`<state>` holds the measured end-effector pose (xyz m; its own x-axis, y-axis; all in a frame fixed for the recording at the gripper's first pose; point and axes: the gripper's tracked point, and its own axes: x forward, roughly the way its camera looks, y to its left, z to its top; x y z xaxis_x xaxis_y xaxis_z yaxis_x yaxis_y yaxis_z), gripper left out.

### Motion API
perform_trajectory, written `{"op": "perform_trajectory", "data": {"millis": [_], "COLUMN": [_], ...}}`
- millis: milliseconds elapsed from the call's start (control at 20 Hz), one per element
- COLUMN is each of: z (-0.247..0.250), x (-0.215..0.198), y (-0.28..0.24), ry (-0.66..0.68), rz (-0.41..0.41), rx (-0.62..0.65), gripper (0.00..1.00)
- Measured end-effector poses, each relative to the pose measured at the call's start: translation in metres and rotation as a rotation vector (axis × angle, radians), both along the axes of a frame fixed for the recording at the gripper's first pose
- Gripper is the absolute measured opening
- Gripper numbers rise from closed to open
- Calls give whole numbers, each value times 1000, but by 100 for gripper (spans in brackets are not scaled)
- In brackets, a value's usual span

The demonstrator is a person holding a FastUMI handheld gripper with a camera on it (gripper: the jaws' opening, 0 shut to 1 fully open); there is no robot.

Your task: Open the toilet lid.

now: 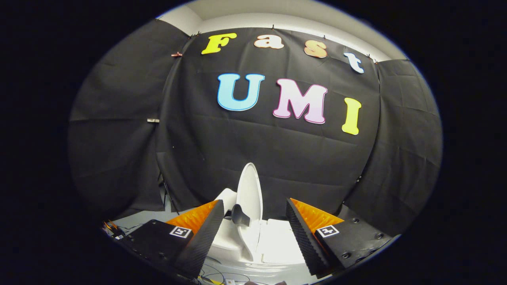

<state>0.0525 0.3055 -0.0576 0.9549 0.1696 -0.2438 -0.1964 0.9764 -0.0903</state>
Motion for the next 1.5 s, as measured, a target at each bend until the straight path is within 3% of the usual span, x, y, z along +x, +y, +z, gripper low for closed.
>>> {"op": "perform_trajectory", "data": {"millis": [350,600,1150,1500], "z": [52,89,106,103], "x": [-27,-41,-76,-82], "y": [-55,-102,-223,-271], "ry": [-72,-121,-166,-174], "rz": [1,-43,-149,-203], "rx": [55,77,114,123], "gripper": [98,98,98,98]}}
